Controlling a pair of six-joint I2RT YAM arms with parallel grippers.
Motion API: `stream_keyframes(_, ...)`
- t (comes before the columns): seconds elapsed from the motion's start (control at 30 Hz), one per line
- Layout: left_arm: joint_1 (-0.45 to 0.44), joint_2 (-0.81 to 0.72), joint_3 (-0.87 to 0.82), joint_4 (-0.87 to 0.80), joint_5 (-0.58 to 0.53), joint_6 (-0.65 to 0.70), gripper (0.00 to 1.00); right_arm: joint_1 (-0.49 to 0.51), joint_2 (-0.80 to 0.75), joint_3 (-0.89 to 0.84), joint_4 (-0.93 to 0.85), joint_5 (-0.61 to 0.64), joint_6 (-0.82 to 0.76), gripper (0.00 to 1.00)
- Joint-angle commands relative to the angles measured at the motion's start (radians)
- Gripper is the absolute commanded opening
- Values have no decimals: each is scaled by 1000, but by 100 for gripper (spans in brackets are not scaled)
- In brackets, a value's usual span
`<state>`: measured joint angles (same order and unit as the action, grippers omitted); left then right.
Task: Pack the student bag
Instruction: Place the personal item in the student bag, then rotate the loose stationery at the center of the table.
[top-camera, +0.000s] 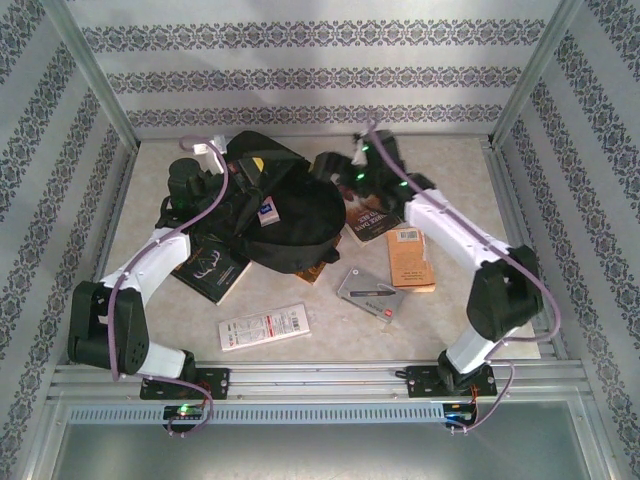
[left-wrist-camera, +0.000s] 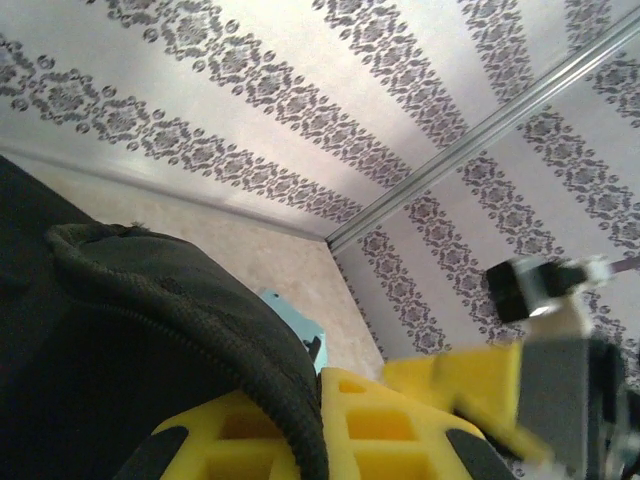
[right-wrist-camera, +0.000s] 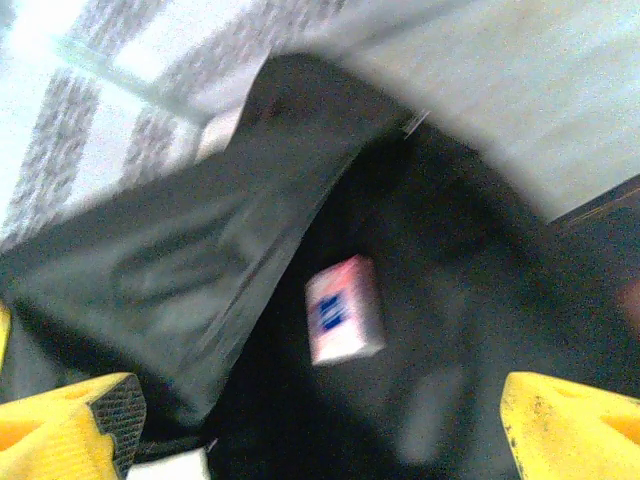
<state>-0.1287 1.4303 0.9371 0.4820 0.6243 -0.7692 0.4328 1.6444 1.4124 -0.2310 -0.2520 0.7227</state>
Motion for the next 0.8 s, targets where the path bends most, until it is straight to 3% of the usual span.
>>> stream_keyframes(0.0, 5, 15, 29, 13, -26, -30, 0, -81, 34, 53, -215, 157, -163, 93)
stream_keyframes(0.13, -7, 2, 22, -42, -72, -12, 0, -147, 115, 149, -320, 227, -256, 95)
stream_keyframes(0.3, -57, -35, 52, -221, -176, 115, 0, -164, 221, 238, -361, 44, -326, 94)
stream_keyframes(0.4, -65, -40, 60, -226, -182, 118, 0, -104, 224, 224, -395, 39, -346, 93)
stream_keyframes(0.77, -52, -49, 54, -234, -201, 62, 0, 138, -108, -214, -446, 207, -377, 97)
